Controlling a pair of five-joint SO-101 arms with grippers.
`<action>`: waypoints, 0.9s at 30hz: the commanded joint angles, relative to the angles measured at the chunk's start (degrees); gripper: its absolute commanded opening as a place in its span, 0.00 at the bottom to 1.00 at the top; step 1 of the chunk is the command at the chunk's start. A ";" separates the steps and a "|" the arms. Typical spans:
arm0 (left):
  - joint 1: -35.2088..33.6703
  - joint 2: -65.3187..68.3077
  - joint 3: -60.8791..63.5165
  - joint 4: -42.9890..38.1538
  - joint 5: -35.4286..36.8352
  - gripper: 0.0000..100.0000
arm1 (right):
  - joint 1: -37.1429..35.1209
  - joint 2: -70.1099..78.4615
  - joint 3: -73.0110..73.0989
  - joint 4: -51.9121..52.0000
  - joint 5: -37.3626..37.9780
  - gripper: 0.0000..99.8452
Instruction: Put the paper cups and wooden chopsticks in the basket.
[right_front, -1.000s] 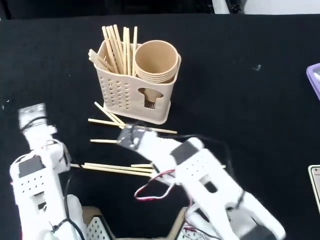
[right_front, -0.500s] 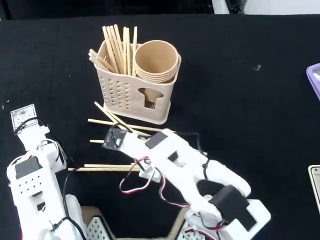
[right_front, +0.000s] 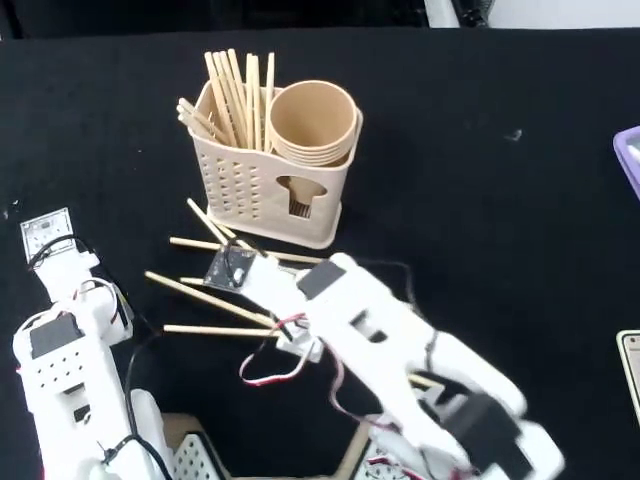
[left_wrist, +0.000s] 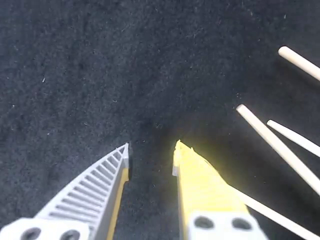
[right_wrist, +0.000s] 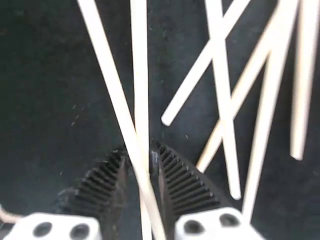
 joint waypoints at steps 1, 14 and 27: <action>-0.57 0.18 -0.66 -1.23 0.35 0.15 | 1.49 -10.95 -0.92 4.75 -0.44 0.01; -0.57 0.18 -0.66 -1.32 0.35 0.15 | 24.97 -14.73 10.33 -5.19 17.76 0.01; -0.57 0.18 -0.66 -1.32 0.35 0.15 | 32.44 -15.78 3.56 4.92 22.86 0.01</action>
